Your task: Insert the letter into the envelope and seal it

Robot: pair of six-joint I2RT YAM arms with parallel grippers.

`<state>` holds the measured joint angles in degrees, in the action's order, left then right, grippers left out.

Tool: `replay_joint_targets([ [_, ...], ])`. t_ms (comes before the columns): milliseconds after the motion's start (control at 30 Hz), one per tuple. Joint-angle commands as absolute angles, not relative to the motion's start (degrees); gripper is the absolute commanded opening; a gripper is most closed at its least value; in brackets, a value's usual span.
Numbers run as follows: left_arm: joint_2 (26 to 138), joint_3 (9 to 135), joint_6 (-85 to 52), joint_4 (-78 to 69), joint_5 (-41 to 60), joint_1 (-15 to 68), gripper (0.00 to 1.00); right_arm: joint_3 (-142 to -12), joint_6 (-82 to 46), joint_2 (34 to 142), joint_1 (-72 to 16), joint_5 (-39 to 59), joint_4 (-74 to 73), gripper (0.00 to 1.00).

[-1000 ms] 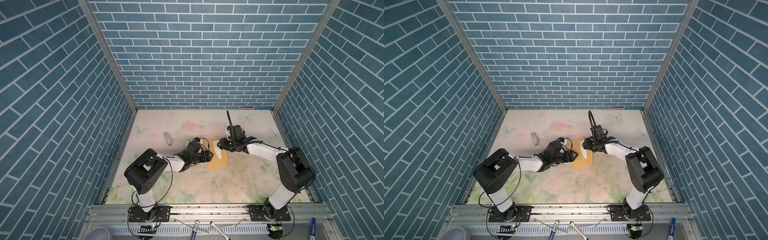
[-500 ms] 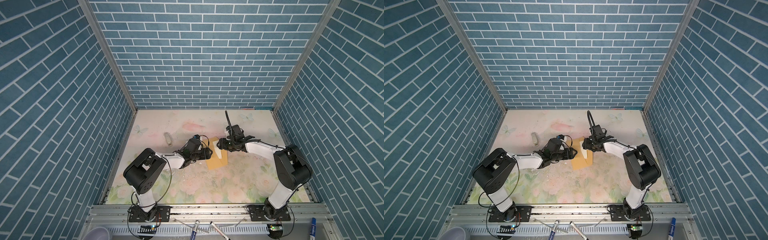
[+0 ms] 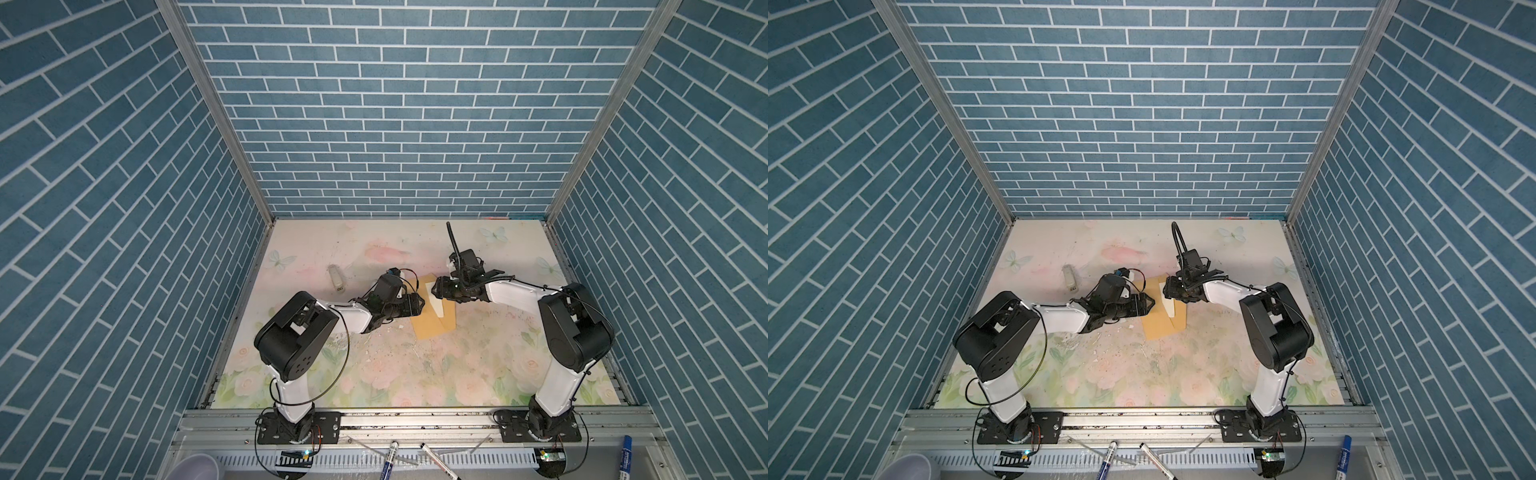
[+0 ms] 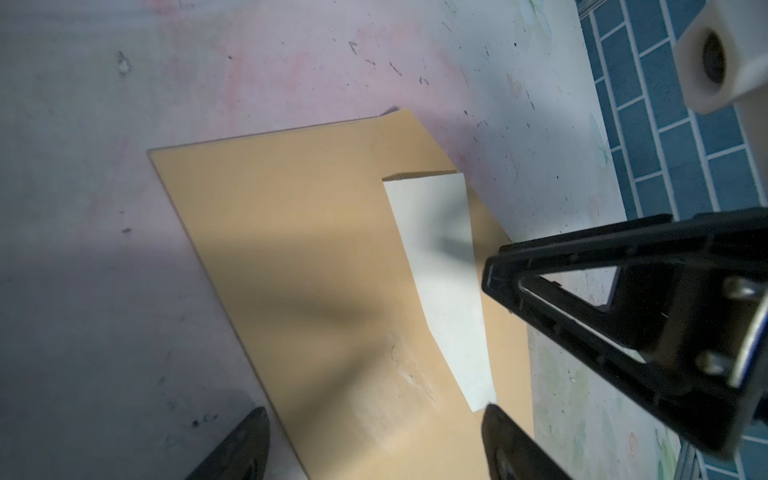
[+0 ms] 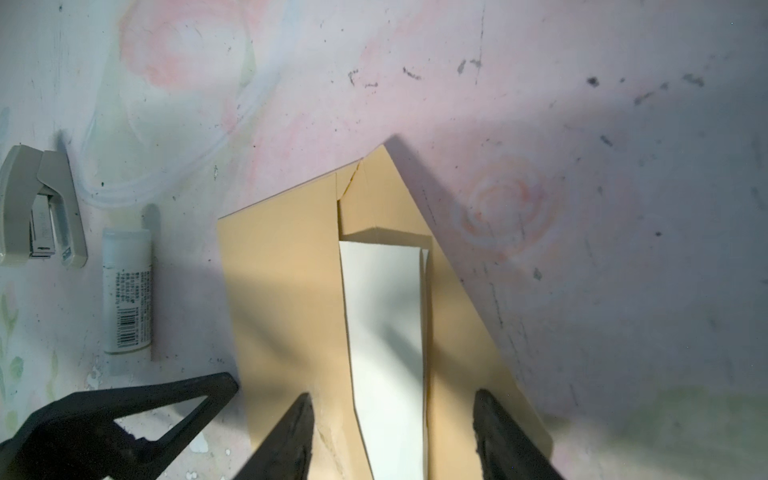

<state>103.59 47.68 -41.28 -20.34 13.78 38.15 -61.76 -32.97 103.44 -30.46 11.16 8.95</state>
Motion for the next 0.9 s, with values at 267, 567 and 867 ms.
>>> replay_joint_targets([
  [267, 106.9, 49.2, -40.7, -20.9, 14.8, 37.6, 0.73, -64.1, -32.6, 106.7, -30.2, 12.6, 7.9, 0.57],
  [567, 107.9, 49.8, -40.3, -20.4, 14.9, 37.2, 0.69, -63.7, -33.0, 107.7, -30.2, 13.5, 6.4, 0.53],
  [867, 108.9, 50.5, -39.9, -19.7, 15.1, 37.2, 0.67, -63.6, -32.9, 108.4, -30.1, 14.3, 5.8, 0.52],
])
